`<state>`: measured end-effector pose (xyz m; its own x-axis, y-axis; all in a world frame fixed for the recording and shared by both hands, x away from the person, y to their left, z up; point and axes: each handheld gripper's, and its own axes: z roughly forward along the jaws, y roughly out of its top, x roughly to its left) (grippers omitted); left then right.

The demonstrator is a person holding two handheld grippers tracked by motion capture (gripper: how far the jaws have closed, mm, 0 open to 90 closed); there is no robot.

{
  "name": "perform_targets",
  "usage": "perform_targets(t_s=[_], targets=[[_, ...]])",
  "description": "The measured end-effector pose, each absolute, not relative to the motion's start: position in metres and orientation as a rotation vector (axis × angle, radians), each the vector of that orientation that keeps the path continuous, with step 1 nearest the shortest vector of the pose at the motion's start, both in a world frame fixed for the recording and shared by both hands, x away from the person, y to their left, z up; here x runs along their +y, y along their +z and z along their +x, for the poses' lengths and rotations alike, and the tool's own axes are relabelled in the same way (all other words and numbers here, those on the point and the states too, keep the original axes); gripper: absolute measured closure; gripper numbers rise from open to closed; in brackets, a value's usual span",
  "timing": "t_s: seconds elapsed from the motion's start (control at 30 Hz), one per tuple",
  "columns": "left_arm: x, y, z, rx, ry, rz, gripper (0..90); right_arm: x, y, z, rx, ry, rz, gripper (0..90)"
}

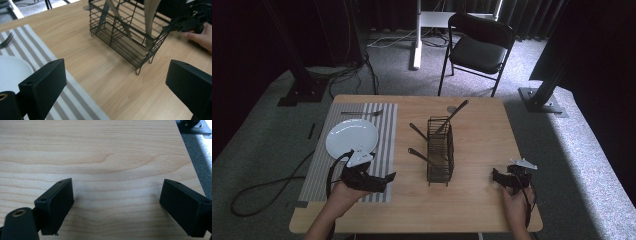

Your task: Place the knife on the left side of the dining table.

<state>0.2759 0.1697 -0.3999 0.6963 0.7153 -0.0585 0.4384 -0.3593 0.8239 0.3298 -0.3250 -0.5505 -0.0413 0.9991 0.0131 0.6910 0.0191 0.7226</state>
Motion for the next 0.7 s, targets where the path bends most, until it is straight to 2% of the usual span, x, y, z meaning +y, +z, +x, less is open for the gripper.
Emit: perform_targets(t_s=[0.7], targets=[[0.131, -0.381, 0.295, 0.797, 0.34, 2.013, 3.4, -0.325, -0.55, 0.33, 1.785, 0.776, 1.723, 11.4]])
